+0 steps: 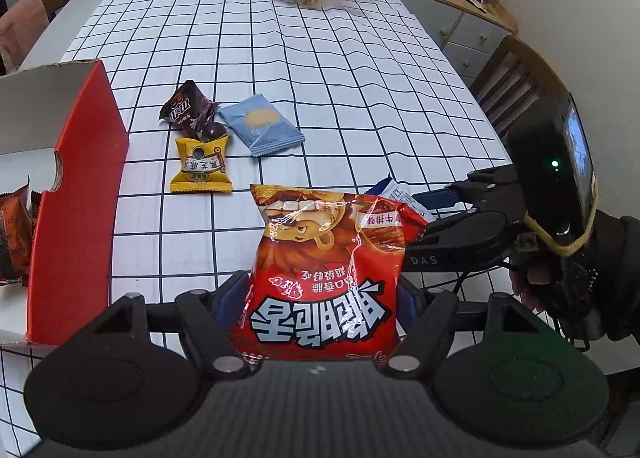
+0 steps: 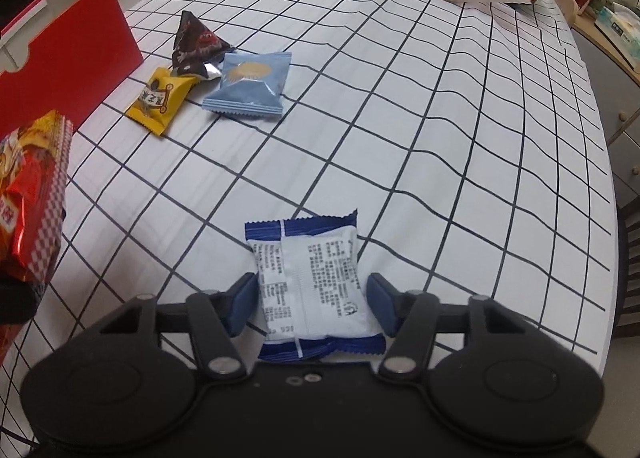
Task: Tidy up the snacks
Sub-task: 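Carry the red bag and white-blue packet over into the shoebox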
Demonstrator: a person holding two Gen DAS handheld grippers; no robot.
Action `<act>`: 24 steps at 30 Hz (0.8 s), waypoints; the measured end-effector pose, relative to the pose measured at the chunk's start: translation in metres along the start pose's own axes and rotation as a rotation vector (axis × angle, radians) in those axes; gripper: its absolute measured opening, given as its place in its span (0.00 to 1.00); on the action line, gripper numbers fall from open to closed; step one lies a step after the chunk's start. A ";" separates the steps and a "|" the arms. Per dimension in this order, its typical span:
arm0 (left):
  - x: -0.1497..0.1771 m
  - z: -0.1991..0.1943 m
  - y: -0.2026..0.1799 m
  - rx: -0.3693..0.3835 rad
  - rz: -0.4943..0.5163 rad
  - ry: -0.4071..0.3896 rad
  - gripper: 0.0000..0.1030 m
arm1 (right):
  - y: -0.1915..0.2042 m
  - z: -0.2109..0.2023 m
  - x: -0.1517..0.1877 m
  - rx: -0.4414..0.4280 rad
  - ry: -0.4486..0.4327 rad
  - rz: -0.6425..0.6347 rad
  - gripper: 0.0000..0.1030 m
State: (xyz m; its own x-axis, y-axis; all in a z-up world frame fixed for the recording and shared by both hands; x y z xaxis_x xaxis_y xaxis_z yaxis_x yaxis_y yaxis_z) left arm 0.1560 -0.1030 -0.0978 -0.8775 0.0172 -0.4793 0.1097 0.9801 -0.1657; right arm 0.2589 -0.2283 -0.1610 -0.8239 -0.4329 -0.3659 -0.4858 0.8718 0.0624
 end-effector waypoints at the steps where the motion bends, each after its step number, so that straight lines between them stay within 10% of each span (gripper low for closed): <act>1: 0.000 0.000 0.001 -0.002 -0.003 -0.001 0.71 | 0.000 -0.001 0.001 -0.001 -0.004 0.004 0.48; 24: -0.005 -0.075 0.008 -0.074 -0.020 -0.042 0.71 | 0.056 -0.113 0.013 -0.041 -0.132 0.158 0.44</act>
State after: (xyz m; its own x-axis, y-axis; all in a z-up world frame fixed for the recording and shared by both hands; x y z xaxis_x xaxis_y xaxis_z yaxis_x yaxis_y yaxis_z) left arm 0.1257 -0.0808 -0.0321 -0.8586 -0.0098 -0.5125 0.0560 0.9920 -0.1127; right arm 0.1876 -0.2107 -0.0575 -0.8465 -0.2551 -0.4673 -0.3673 0.9152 0.1657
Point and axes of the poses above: each gripper's, at about its wrist camera, not at the fingertips, and z roughly the way its jaws point, y to its left, x to its underside, the point moved 3 cm from there along z, roughly the way its jaws point, and after that the axes turned 9 degrees about z, right-handed, at the moved point
